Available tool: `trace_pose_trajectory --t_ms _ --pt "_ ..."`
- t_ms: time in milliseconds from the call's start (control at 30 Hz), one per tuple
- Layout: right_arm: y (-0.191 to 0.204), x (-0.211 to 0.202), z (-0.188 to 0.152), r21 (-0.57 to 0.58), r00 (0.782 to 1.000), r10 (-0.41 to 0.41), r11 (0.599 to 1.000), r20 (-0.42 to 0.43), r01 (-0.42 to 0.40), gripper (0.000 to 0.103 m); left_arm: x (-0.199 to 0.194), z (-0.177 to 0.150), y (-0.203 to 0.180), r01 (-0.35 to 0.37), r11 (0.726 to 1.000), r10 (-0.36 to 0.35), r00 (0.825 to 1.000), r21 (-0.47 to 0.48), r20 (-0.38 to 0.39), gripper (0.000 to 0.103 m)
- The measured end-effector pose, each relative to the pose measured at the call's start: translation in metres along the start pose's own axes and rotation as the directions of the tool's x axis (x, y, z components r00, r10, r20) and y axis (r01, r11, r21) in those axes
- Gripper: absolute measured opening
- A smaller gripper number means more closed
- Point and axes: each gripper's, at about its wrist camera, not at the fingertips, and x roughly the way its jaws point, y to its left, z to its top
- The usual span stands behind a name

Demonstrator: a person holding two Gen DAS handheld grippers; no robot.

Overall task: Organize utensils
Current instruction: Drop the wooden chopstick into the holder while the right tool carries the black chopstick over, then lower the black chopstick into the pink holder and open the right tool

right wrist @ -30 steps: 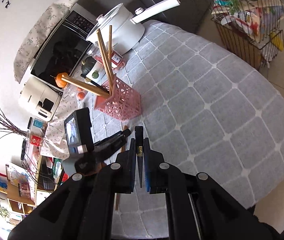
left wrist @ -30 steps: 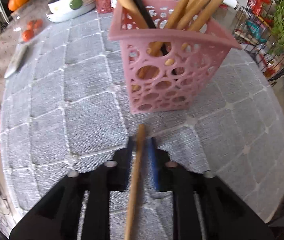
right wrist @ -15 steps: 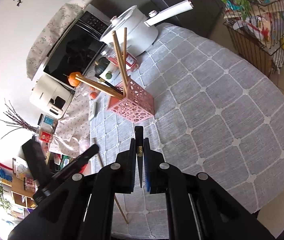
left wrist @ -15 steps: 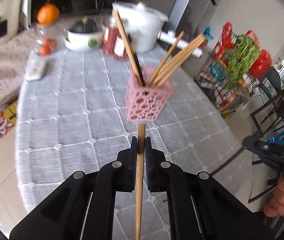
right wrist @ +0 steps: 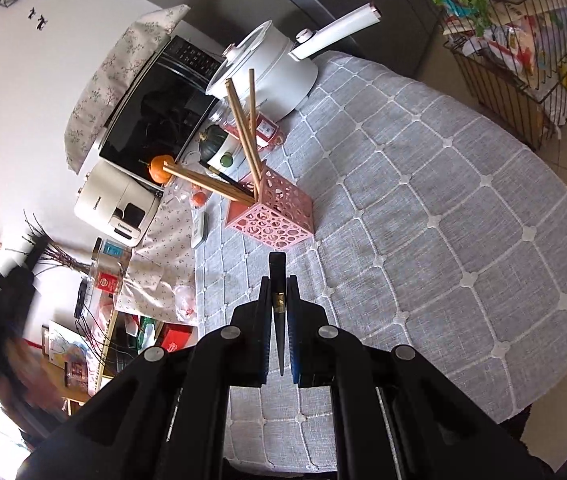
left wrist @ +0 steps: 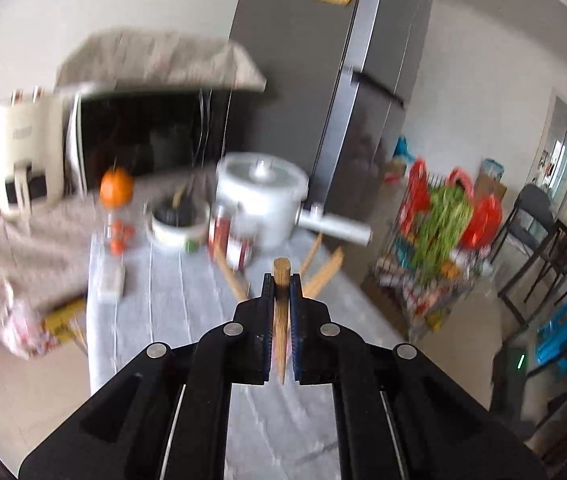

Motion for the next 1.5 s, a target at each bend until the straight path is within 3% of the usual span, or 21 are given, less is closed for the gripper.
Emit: trace_pose_trajectory --t_ms 133,267,533,733,867,967,1033,1200,1500 --pt "-0.004 -0.002 0.002 0.011 1.000 0.002 1.000 0.005 -0.002 0.007 0.011 0.038 -0.014 -0.047 0.998 0.045 0.998 0.037 0.054 0.006" --pt "-0.005 -0.002 0.004 0.013 1.000 0.007 1.000 0.001 -0.007 0.007 0.034 0.051 -0.014 -0.077 0.997 0.076 0.996 0.032 0.045 0.006" --pt "0.005 -0.004 0.005 -0.021 0.999 0.038 0.999 -0.003 -0.038 0.007 0.074 0.041 0.004 -0.109 0.994 0.109 0.994 -0.002 -0.006 0.006" --pt "0.014 -0.006 0.006 -0.051 0.999 0.043 0.998 0.009 -0.042 0.007 0.106 0.024 0.015 -0.111 0.994 0.109 0.990 -0.020 -0.087 0.008" --pt "0.019 -0.014 0.009 -0.049 0.998 0.049 0.998 0.035 -0.048 0.007 0.092 0.016 0.027 -0.083 0.994 0.078 0.994 -0.065 -0.072 0.009" --pt "0.025 -0.022 0.014 -0.048 0.997 0.055 0.998 0.058 -0.052 0.007 0.072 0.012 0.034 -0.068 0.994 0.065 0.997 -0.085 -0.042 0.020" --pt "0.031 -0.027 0.017 -0.050 0.996 0.056 0.997 0.070 -0.052 0.007 0.060 0.007 0.042 -0.041 0.992 0.039 0.999 -0.122 -0.022 0.021" --pt "0.057 -0.043 0.038 -0.078 0.991 0.032 0.997 0.128 -0.022 0.007 0.041 -0.023 0.080 -0.017 0.961 0.019 1.000 -0.275 0.005 0.032" --pt "0.132 -0.050 0.085 -0.171 0.971 -0.018 0.983 0.238 0.060 0.007 0.070 -0.073 0.153 -0.076 0.888 0.020 0.992 -0.453 -0.127 0.032"
